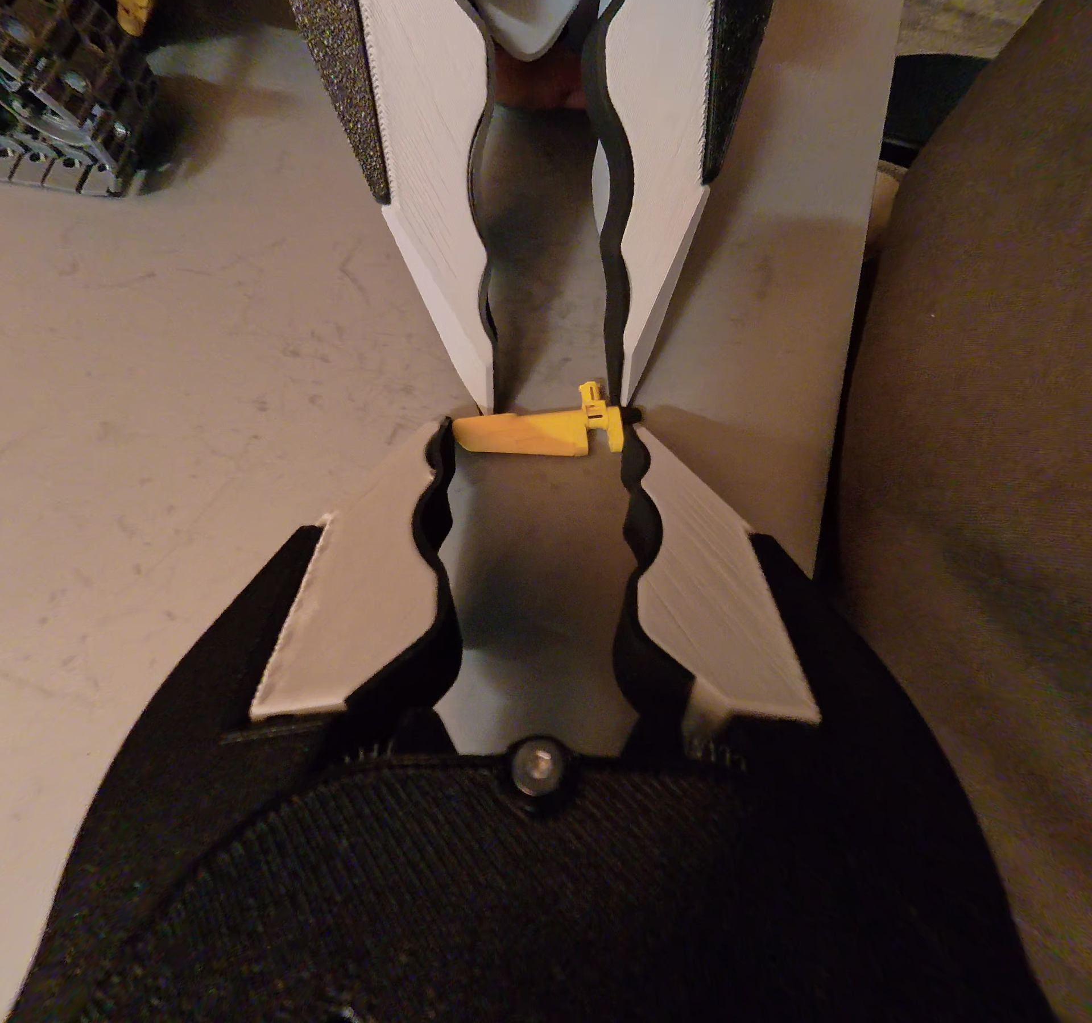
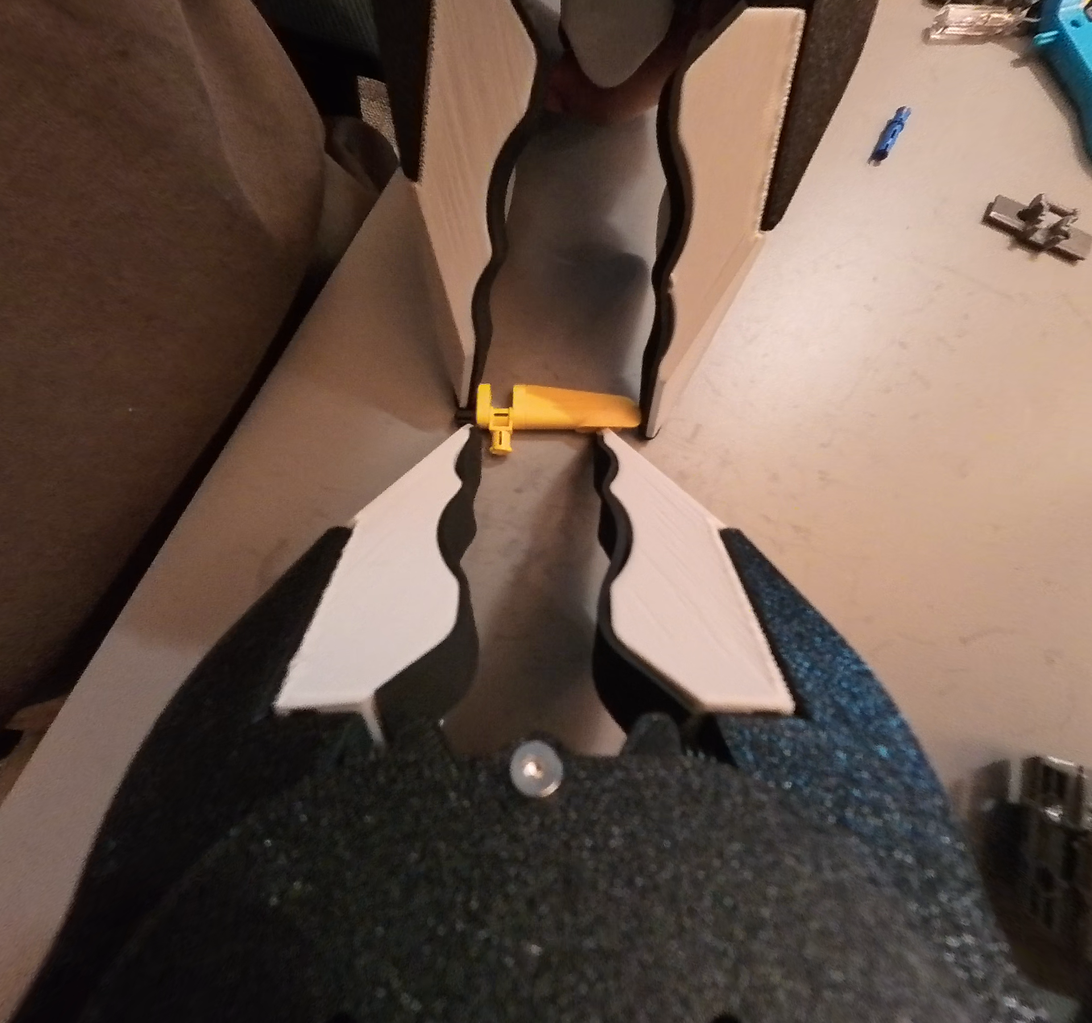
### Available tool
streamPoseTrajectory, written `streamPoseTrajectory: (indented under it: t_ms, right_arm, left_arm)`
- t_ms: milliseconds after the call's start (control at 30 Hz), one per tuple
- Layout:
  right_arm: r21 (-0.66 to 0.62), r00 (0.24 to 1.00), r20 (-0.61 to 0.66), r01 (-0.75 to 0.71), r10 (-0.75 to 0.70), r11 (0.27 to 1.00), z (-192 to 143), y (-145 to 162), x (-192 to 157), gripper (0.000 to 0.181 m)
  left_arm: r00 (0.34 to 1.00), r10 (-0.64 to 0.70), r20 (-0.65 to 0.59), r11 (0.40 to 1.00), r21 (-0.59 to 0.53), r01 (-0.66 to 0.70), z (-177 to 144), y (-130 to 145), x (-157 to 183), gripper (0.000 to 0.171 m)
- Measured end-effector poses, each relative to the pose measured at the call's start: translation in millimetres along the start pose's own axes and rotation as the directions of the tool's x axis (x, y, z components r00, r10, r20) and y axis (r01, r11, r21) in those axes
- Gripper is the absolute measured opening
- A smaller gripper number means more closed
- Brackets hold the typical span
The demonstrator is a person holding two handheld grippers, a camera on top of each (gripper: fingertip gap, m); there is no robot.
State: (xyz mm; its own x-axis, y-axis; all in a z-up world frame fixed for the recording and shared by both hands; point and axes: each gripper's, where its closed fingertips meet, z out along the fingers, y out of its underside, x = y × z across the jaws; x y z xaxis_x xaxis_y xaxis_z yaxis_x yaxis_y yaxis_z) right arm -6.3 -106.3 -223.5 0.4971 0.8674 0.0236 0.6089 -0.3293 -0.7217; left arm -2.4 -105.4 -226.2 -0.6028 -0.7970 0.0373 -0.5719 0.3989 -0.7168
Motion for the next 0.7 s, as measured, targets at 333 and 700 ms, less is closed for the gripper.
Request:
streamPoseTrajectory:
  t_ms: [333,700]
  right_arm:
    - [-0.003,1.000,-0.010,-0.021,0.021,1.000,-0.3,0.1,-1.8,0.034]
    - [0.003,0.993,-0.112,-0.045,0.045,0.999,-2.7,1.2,3.1,0.025]
  left_arm:
    - [1.000,-0.009,-0.006,1.000,0.000,0.009,-0.2,0.1,-0.8,0.055]
    - [0.999,-0.028,0.041,1.000,-0.013,0.029,-3.7,4.0,-11.3,0.066]
